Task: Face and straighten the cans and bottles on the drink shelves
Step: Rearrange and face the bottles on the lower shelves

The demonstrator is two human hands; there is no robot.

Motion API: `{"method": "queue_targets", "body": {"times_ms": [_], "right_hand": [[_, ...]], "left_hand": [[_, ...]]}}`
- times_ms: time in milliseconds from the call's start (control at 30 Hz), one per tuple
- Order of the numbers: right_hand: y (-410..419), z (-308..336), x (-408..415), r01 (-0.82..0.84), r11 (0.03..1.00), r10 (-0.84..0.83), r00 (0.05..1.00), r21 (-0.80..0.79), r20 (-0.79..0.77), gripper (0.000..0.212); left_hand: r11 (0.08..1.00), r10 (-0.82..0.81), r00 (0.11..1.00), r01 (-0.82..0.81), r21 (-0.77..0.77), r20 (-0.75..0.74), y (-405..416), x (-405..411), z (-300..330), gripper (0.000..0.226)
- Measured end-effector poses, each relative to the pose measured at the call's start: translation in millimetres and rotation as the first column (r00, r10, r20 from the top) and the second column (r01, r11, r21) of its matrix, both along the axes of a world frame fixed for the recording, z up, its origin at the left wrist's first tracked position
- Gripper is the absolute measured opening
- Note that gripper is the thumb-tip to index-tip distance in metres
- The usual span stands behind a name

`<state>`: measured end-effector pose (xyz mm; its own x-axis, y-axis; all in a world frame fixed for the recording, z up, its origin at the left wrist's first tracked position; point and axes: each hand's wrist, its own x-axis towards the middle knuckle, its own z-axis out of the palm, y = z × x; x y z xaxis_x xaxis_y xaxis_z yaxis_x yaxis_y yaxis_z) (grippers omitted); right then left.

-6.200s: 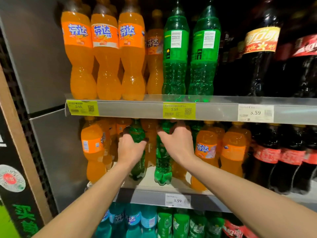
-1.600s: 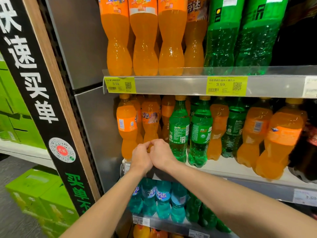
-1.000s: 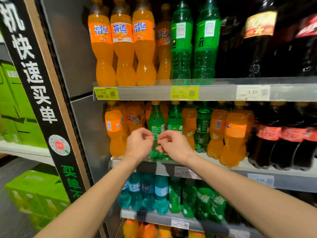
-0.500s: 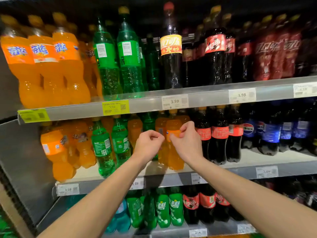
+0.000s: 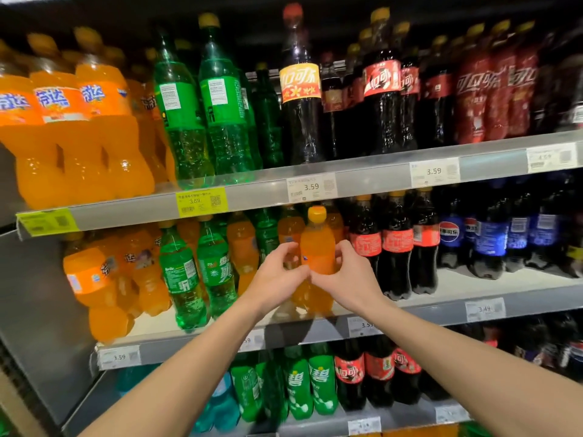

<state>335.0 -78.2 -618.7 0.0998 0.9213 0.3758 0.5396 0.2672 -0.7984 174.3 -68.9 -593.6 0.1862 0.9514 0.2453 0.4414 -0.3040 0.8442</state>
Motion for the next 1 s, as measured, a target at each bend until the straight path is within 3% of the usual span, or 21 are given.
{"method": "queue_targets", "body": {"times_ms": [133, 267, 600, 800, 1000], "right_hand": [[-25, 8, -10, -0.088, 0.990, 0.085, 0.996, 0.112, 0.034, 0.051], [-36, 34, -41, -0.118, 0.978, 0.112, 0.993, 0.171, 0.041, 0.052], [-41, 48, -170, -0.296, 0.941, 0.278, 0.953, 0.162, 0.125, 0.066], [-31, 30, -253, -0.347, 0.928, 0.336, 0.937, 0.134, 0.097, 0.046], [-7, 5, -314, -0.252, 0.966, 0.251, 0.968, 0.063, 0.024, 0.031]], "left_hand": [[0.993, -0.112, 0.989, 0.108, 0.047, 0.094, -21, -14, 9, 0.025], [0.992, -0.053, 0.987, 0.033, 0.125, 0.153, -34, -42, 25, 0.028], [0.974, 0.143, 0.967, -0.176, 0.147, 0.212, -69, -174, 31, 0.035], [0.900, 0.341, 0.893, -0.400, 0.170, 0.295, -75, -236, 9, 0.062], [0.853, 0.475, 0.851, -0.508, 0.121, 0.225, -54, -266, -8, 0.035]]}}
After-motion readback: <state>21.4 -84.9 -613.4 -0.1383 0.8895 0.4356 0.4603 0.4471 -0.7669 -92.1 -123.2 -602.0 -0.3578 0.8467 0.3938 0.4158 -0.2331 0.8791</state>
